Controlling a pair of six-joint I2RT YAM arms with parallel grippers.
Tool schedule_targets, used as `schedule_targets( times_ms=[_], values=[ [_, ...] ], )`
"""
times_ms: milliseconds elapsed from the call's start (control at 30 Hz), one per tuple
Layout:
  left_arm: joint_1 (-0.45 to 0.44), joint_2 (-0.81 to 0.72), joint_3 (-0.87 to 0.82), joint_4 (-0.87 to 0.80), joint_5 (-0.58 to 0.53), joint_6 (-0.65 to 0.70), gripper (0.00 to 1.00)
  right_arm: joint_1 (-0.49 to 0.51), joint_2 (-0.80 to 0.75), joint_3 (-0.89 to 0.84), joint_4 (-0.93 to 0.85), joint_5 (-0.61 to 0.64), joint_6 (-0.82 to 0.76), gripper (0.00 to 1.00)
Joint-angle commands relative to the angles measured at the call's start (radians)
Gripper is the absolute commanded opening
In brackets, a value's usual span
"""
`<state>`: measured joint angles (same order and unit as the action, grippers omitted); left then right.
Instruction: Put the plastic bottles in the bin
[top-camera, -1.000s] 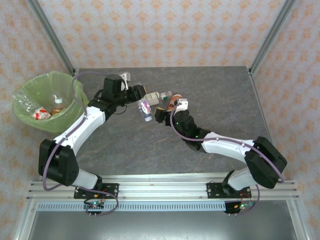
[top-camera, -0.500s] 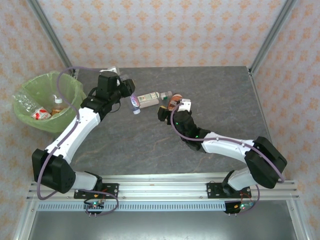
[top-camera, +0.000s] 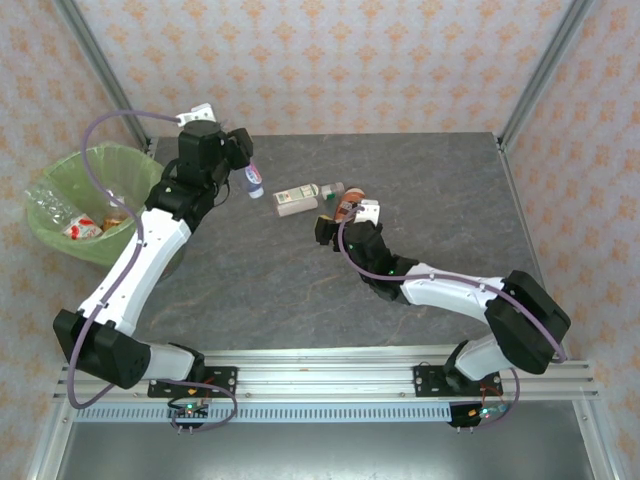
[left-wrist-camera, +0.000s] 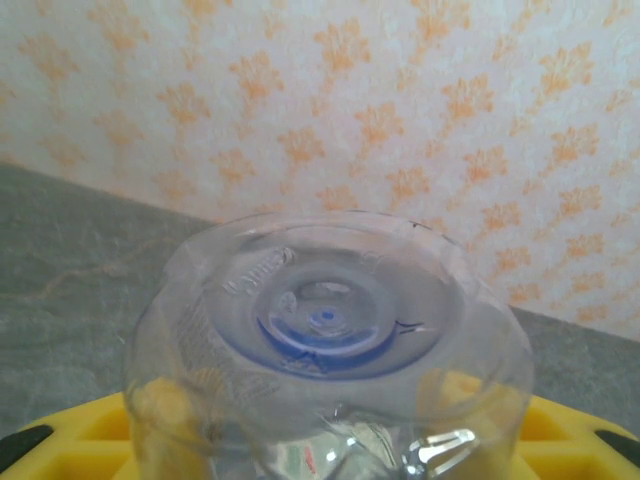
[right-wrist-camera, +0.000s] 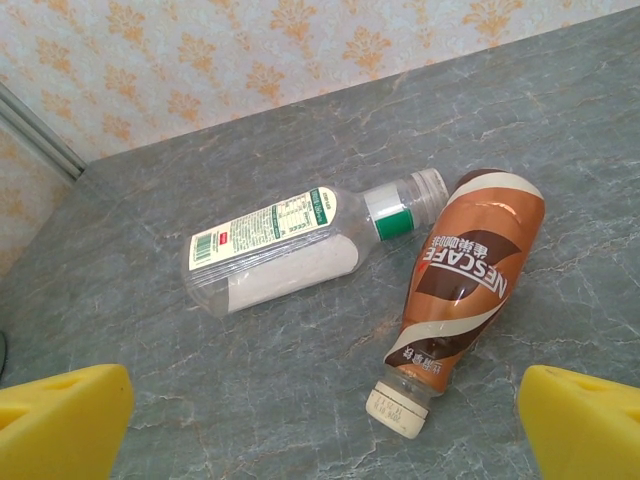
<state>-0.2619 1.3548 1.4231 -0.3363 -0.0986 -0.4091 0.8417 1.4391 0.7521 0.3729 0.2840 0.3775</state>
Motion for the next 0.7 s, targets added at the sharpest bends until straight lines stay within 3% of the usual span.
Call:
schedule_targets(
  times_ms=[0,367,533,667],
  values=[
    [0.029,-0.002,0.062,-0.003,-0.096,0.061,0.51,0.002,-0.003,0.028,-0.010,0.020,-0.004,0.99],
    [0.108,-0.045,0.118,0.026,-0.324,0.216,0.51,0.002,-0.013,0.018,-0.015,0.011,-0.019,0.99],
    [0.145,-0.071,0.110,0.044,-0.501,0.297,0.51,0.002,-0.012,0.023,-0.025,0.015,-0.025,0.99],
    [0.185,-0.095,0.084,0.067,-0.525,0.314,0.51,0.002,-0.007,0.021,-0.020,0.023,-0.012,0.99]
  ],
)
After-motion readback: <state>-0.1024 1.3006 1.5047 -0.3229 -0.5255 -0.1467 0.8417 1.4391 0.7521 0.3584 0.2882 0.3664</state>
